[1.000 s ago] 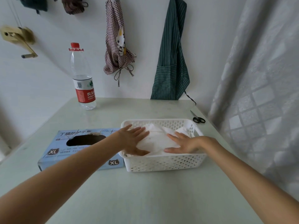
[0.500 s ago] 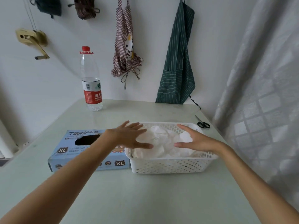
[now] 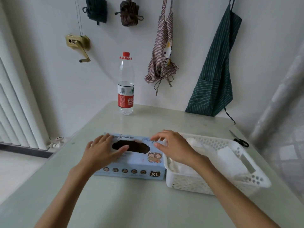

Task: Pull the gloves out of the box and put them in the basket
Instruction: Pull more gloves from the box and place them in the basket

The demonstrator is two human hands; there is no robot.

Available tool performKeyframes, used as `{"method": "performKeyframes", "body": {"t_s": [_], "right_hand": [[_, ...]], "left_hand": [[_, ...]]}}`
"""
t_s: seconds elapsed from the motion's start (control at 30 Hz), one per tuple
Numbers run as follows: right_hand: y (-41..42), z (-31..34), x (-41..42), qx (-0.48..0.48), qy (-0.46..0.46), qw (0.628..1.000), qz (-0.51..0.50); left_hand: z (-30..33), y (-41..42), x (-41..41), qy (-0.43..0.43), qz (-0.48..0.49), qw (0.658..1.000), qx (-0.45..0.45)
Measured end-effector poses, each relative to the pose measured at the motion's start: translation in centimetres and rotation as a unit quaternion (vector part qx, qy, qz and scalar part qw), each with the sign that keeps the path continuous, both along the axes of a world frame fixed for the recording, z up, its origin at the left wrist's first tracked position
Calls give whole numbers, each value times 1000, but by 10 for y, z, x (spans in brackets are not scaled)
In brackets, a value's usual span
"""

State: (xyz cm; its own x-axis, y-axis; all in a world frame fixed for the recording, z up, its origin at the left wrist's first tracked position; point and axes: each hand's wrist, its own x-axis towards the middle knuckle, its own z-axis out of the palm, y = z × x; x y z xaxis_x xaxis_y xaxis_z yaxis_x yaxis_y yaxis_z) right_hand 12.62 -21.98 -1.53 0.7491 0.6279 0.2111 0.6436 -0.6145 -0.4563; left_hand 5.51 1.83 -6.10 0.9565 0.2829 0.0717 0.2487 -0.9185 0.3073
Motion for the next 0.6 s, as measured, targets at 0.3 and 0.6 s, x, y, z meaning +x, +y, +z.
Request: {"method": "performKeyframes", "body": {"t_s": [0.3,0.6], "right_hand": [[100,13,22,-297,251,921,39],[116,7,26,-303,477,825,14]], "left_hand": [[-1,8,-4,84,-52,995,-17],[-2,7,-5,91,-41,995,-9]]}}
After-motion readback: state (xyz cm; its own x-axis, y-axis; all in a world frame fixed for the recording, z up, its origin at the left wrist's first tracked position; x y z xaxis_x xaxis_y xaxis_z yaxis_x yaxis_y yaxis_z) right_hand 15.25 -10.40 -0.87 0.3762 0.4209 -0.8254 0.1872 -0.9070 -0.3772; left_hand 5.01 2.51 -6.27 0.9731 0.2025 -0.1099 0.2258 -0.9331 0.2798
